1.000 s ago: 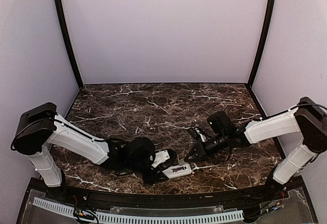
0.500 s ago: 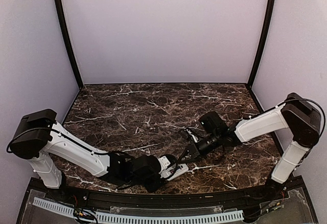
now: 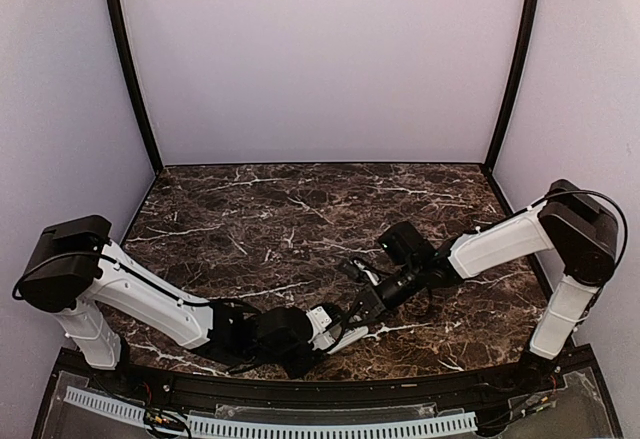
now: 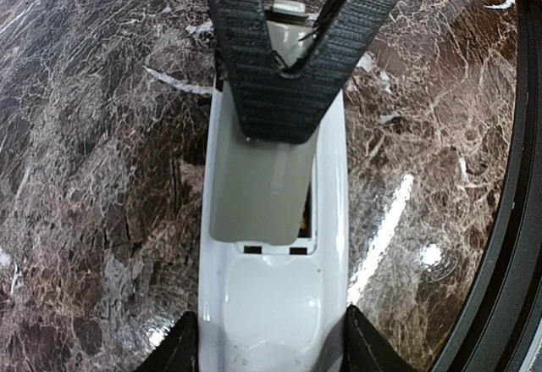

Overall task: Load the batteries into the remote control
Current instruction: Place the battery cover on the remote control without the battery cover.

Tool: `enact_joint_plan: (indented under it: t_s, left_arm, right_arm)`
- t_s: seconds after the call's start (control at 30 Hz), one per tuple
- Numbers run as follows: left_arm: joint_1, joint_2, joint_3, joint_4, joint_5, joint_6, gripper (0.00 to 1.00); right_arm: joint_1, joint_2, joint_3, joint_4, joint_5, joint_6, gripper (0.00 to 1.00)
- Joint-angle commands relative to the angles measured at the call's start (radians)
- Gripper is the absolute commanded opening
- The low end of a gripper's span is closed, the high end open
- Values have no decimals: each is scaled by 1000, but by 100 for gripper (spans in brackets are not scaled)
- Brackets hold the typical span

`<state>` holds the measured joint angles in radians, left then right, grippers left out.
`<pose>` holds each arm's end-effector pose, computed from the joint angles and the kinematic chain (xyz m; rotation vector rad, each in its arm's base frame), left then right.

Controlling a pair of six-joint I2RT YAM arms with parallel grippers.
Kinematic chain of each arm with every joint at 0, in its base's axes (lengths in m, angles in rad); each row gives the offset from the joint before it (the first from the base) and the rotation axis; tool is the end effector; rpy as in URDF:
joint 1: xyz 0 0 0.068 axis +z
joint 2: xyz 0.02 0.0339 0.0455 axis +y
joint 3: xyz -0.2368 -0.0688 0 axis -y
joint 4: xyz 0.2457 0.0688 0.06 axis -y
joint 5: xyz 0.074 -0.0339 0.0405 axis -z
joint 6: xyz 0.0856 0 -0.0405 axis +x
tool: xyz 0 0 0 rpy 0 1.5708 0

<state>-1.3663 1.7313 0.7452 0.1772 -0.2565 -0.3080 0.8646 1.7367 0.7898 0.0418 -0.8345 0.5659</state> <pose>0.0927 -0.3400 0.0620 1.1055 2.1362 -0.5071 0.1675 0.2942 0.0793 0.8022 -2.5803 -1.4994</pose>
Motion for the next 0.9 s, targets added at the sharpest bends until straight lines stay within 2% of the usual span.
enact_joint_plan:
  t_s: [0.0,0.6,0.87]
  left_arm:
    - [9,32,-58,-180,-4,-10,11]
    - [9,34,-56,-180,-1,-4,11]
    - [9,35,-56,-180,-2,-6,11]
  right_arm:
    - [4,13,24,-82,8,-50,0]
    - [7,34,16,-15,-59,32,0]
    - [0,-5,48,-102,-50,35,0]
